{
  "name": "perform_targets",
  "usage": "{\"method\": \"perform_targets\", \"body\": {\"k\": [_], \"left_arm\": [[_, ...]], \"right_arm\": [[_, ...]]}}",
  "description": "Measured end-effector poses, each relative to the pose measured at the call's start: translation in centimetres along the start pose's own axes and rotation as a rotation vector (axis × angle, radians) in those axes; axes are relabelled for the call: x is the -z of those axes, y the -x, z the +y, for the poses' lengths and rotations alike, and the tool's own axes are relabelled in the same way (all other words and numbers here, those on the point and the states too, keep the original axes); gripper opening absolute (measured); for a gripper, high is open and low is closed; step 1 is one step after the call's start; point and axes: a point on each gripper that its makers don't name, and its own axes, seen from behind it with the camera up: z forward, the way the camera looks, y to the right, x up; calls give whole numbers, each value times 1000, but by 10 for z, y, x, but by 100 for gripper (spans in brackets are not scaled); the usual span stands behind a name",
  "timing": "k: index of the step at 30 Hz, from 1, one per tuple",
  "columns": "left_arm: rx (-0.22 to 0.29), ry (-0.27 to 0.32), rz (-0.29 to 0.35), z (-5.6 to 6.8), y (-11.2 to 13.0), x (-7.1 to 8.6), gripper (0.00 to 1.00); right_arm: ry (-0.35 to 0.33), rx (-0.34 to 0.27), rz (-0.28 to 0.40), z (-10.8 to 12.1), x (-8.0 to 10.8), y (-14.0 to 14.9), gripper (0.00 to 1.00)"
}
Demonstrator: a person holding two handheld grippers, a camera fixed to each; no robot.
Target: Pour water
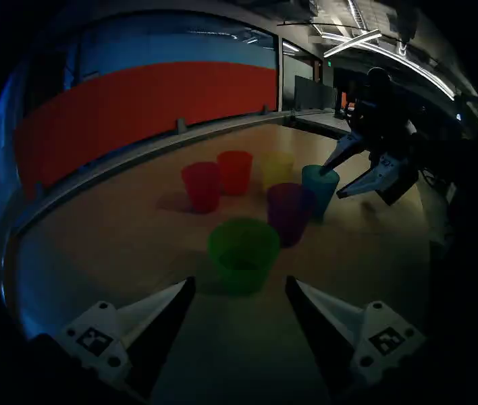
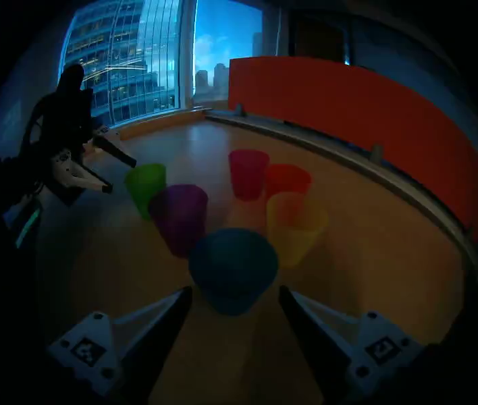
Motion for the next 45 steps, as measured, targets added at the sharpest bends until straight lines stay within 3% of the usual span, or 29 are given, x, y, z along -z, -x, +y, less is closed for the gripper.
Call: {"method": "perform_targets", "body": {"k": [45], "left_arm": [[19, -44, 52, -3, -7, 23, 100]], "right_arm": [[43, -49, 47, -2, 33, 4, 100]]}}
